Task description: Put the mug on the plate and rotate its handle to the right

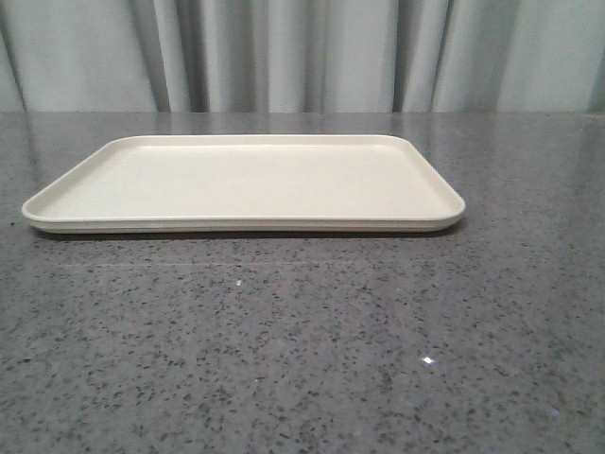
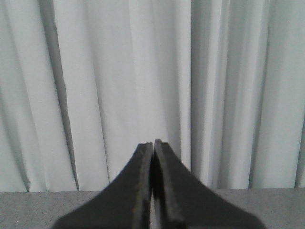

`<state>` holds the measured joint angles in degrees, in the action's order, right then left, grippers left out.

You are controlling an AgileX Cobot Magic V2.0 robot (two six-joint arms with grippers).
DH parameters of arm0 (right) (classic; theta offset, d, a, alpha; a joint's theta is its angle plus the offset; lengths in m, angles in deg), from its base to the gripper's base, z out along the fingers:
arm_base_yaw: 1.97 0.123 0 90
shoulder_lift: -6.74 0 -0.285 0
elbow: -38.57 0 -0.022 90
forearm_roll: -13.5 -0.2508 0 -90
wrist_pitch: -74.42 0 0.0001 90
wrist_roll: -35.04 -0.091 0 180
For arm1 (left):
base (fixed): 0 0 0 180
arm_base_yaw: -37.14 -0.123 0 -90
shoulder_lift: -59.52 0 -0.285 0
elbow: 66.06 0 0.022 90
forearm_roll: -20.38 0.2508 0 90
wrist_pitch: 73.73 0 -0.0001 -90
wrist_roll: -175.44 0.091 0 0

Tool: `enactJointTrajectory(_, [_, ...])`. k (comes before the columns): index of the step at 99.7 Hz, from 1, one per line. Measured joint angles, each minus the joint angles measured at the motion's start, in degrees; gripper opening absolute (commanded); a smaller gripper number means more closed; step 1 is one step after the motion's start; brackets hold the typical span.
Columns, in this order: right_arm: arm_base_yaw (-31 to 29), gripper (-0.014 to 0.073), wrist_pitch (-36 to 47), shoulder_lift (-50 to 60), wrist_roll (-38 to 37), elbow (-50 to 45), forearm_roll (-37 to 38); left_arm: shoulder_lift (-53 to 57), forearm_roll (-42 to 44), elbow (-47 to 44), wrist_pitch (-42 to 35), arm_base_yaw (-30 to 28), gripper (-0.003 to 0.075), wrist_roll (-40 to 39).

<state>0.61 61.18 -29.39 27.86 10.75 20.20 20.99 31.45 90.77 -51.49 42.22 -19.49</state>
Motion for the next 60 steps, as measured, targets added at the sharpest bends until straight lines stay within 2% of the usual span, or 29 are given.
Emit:
enactJointTrajectory(10, [0.00, 0.0295, -0.43, -1.34, 0.00, 2.30, 0.00, -3.46, 0.11, 4.20, 4.50, 0.00, 0.0057, 0.51])
enactJointTrajectory(19, [0.00, 0.0375, -0.52, -1.89, 0.00, 3.25, 0.10, -6.18, 0.24, 7.54, 8.06, 0.00, 0.0179, 1.42])
enactJointTrajectory(28, [0.00, 0.0384, -0.64, -2.12, 0.00, 3.46, 0.08, -8.37, 0.24, 10.25, 10.94, 0.00, 0.0315, 1.89])
enactJointTrajectory(37, [0.00, 0.0384, -0.64, -2.22, 0.00, 3.46, 0.84, -10.29, 0.24, 12.56, 13.61, 0.00, 0.0405, 2.16])
enactJointTrajectory(60, [0.00, 0.0384, -0.46, -2.22, 0.00, 3.46, 2.81, -11.80, 0.35, 14.55, 16.79, 0.00, 0.0420, 2.32])
